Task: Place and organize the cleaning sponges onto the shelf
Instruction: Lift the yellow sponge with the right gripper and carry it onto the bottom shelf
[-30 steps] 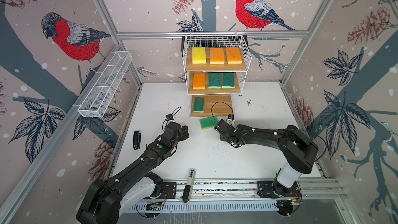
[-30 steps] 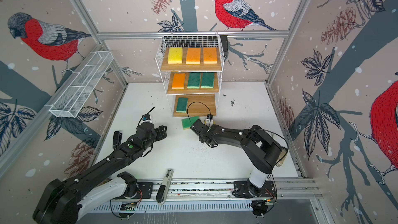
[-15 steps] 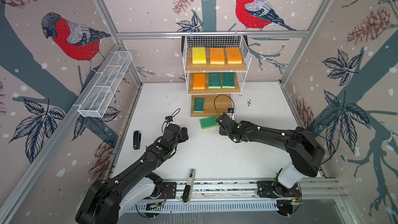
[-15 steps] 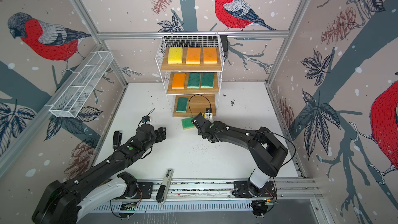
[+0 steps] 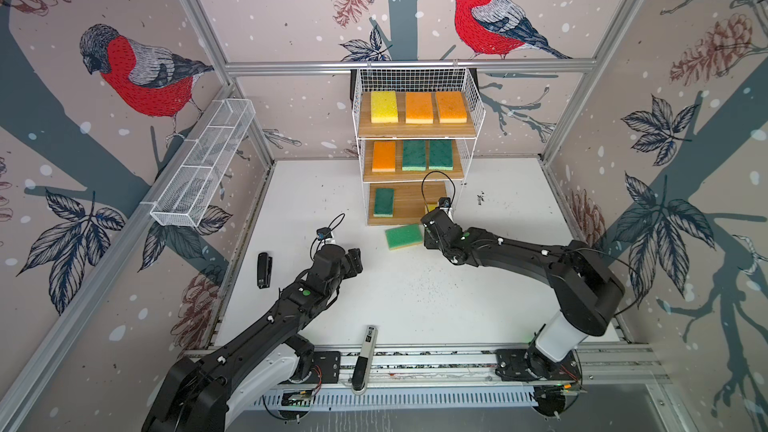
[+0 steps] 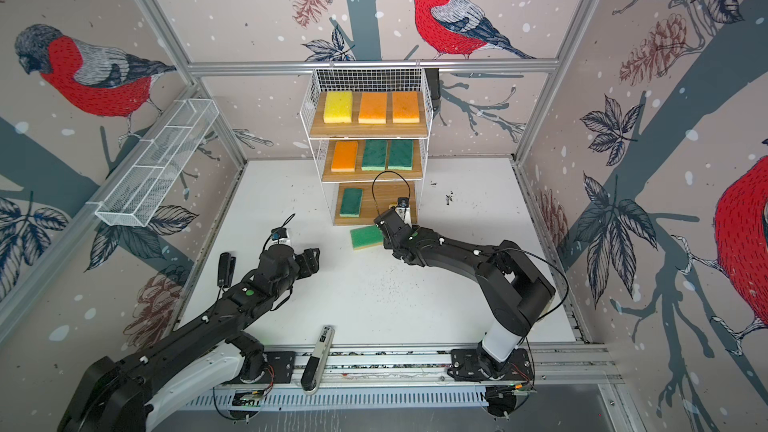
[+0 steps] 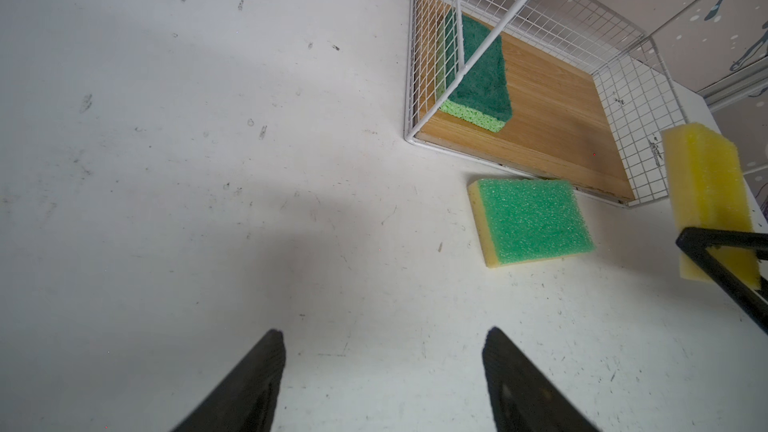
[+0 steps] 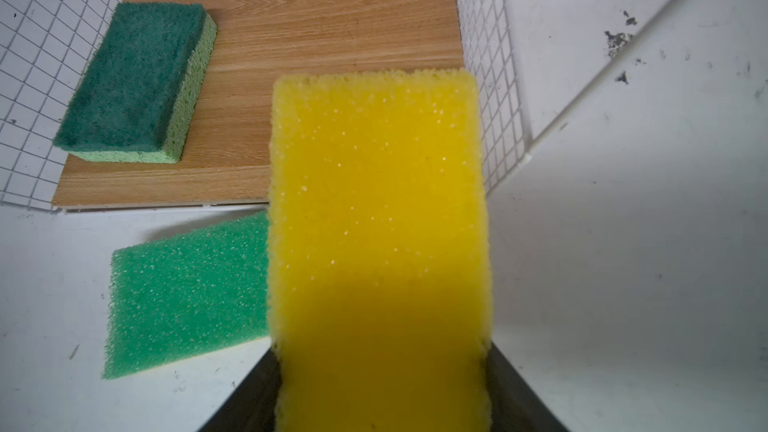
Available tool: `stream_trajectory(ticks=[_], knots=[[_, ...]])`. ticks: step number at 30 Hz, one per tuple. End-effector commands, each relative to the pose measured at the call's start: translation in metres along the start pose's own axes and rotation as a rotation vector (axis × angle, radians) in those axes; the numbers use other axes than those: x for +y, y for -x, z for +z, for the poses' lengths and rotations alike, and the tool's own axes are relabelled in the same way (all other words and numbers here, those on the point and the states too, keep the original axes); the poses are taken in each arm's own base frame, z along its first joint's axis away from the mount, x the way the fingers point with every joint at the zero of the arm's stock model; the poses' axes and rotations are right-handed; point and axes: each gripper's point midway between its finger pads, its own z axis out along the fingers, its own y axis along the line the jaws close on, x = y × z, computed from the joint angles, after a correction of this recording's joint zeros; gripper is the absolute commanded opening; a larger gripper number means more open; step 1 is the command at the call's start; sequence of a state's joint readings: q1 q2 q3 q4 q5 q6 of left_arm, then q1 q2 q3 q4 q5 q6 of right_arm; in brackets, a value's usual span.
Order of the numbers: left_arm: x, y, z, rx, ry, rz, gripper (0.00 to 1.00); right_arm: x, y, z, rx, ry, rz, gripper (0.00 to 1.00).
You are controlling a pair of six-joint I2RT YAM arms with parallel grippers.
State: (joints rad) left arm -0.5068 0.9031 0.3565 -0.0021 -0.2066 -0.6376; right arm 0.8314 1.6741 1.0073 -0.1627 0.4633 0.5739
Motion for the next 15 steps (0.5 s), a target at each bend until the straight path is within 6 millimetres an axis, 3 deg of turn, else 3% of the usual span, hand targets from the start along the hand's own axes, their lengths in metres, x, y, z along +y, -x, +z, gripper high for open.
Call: stream_trajectory(ticks=[1,15], knots=[[-0.009,0.010,-0.001,-0.042,-0.041,0.009,0.76,0.004,0.015,0.005,-0.068,0.002,-0.024,0.63],[-0.016,0.017,-0.005,-0.067,-0.074,0.033,0.75,-0.001,0.034,0.032,-0.132,-0.045,-0.020,0.63]])
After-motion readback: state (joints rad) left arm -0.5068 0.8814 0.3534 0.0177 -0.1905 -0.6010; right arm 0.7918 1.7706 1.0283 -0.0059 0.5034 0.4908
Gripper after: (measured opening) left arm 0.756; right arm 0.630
